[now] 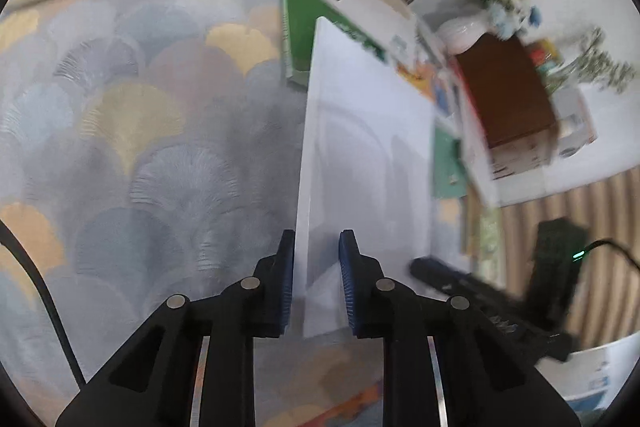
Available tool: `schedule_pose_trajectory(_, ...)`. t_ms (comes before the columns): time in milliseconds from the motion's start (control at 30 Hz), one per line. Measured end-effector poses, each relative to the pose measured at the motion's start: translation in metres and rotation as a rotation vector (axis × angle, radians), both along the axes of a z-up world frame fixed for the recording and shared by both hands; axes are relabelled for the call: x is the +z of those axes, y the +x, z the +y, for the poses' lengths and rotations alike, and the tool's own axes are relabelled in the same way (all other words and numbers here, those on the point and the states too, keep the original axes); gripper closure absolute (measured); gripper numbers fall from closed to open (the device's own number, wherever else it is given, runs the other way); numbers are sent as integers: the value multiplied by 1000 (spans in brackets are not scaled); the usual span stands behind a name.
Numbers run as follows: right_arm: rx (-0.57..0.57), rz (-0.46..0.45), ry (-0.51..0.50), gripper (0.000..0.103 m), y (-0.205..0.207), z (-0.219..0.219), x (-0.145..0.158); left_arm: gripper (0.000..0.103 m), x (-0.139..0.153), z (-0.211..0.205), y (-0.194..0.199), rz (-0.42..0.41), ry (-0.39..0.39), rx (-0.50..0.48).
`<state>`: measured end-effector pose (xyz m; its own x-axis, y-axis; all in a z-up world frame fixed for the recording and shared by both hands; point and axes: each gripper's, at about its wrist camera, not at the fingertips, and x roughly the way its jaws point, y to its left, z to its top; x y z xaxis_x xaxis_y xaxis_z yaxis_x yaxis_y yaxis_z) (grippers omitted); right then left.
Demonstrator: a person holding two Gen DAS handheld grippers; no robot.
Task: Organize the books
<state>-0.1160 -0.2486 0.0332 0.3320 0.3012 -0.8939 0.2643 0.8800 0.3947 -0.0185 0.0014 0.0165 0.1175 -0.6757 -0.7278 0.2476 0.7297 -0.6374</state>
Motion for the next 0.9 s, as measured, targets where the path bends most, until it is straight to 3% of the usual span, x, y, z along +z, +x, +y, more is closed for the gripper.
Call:
schedule_pose_trajectory(100,-31,-11,13,71,-4,-3,0,88,4,-8,-1,29,-80,-9)
schedule_pose_trajectory(200,-55,-15,28,72,-7,-6,0,90,4,-34,-4,-11,-12,-73)
schedule_pose_trajectory(267,-65,-7,45,72,-7,-9,0,92,2,-43,-2,5,-28,-77)
schedule_pose_trajectory(333,-99,20,110,69,-9,-20,2,95,5,-44,2,55,-112,-69)
schedule_pose_trajectory(400,-144,22,182,56,-16,-32,3,95,9,-42,6,97,-180,-63)
schedule_pose_trajectory(500,-218,8,345,47,-31,-51,-3,95,13,-43,12,154,-247,-69)
schedule_pose_trajectory(667,-301,-14,616,47,-39,-59,-29,95,5,-42,16,257,-323,-37)
schedule_pose_trajectory(833,-349,-63,814,47,-28,-52,-46,95,-4,-33,18,348,-385,-19)
schedule_pose_trajectory(867,-348,-79,826,48,-23,-48,-44,95,-6,-31,18,360,-392,-15)
schedule_pose_trajectory(900,-343,-91,824,59,-22,-48,-41,95,-7,-29,18,365,-379,-11)
